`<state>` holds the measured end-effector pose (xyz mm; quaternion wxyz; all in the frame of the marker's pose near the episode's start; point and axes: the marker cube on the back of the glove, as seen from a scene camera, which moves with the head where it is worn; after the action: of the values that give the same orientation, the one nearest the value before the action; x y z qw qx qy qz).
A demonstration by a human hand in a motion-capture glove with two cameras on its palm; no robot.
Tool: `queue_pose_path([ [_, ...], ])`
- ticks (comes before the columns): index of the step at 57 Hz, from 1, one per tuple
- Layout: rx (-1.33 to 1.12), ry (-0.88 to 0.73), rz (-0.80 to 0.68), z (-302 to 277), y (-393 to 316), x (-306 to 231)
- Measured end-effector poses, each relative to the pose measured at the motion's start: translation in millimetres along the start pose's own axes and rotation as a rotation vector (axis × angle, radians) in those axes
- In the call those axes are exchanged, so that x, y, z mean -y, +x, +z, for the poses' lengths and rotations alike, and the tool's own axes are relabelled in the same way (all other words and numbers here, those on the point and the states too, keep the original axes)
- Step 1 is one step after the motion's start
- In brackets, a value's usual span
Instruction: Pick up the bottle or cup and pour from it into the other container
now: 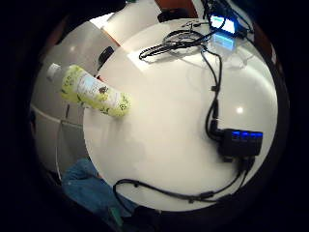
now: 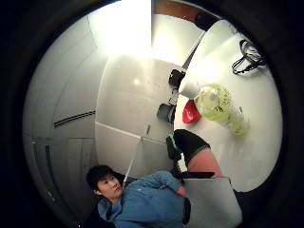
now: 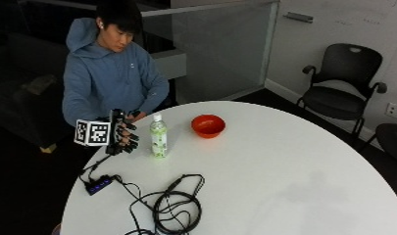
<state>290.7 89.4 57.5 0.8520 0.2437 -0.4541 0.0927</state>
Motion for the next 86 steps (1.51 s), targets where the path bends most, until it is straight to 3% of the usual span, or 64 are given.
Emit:
queue_pose_path([
  [22, 0.142, -0.088, 0.01, 65.9, 8.2, 17.7],
  [31, 0.305, 0.006, -0.023, 100.4, 8.4, 26.1],
  [42, 0.329, 0.173, -0.04, 131.5, 1.7, 37.4],
  [53, 0.293, 0.192, -0.014, 144.9, -9.4, 47.6],
  [67, 0.088, 0.044, -0.028, 154.7, -45.7, 70.2],
  [86, -0.513, -0.237, -0.151, 174.1, -115.2, 112.1],
])
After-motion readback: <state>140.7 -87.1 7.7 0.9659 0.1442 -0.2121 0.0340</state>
